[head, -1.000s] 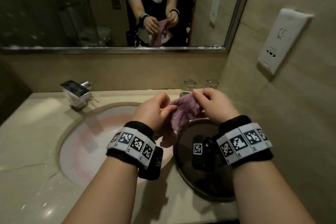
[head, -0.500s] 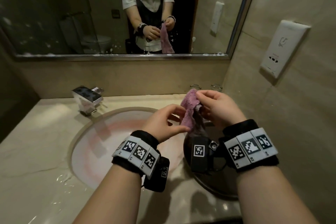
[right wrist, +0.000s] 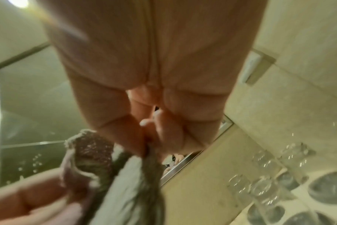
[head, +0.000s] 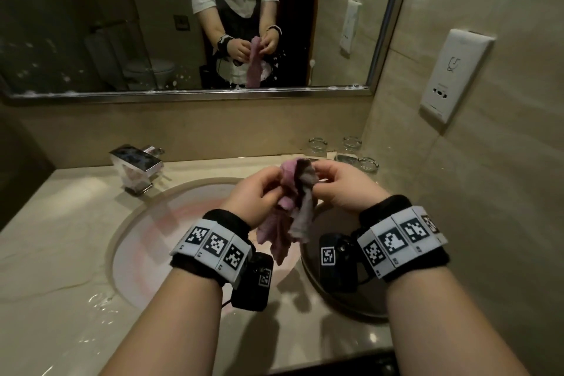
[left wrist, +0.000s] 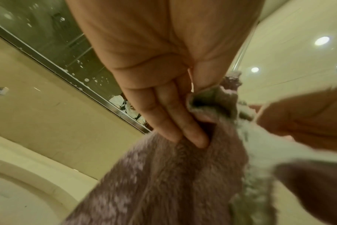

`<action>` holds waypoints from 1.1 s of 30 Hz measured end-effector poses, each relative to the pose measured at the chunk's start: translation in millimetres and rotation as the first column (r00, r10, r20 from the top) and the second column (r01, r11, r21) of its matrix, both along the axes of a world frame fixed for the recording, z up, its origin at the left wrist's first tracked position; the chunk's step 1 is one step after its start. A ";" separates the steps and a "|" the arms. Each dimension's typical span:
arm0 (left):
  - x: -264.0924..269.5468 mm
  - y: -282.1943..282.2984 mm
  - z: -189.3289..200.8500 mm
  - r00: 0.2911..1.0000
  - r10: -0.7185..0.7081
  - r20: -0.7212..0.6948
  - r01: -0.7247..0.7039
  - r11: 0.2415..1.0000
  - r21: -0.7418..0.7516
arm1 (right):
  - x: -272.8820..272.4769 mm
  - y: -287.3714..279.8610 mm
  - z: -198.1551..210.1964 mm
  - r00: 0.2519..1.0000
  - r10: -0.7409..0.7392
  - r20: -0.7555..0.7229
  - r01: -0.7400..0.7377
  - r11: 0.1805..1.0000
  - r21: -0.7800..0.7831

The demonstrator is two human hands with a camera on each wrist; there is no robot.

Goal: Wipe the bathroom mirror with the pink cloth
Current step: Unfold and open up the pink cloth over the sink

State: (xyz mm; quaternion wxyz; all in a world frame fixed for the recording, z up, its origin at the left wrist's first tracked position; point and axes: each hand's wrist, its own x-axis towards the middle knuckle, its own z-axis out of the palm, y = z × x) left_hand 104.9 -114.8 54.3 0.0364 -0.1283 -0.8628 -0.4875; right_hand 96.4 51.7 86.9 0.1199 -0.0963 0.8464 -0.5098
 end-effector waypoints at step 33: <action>-21.4 22.2 71.6 0.992 -0.004 -0.126 -0.079 0.759 -0.646 | 5.6 84.4 21.4 0.982 -0.131 -0.134 0.162 0.953 0.256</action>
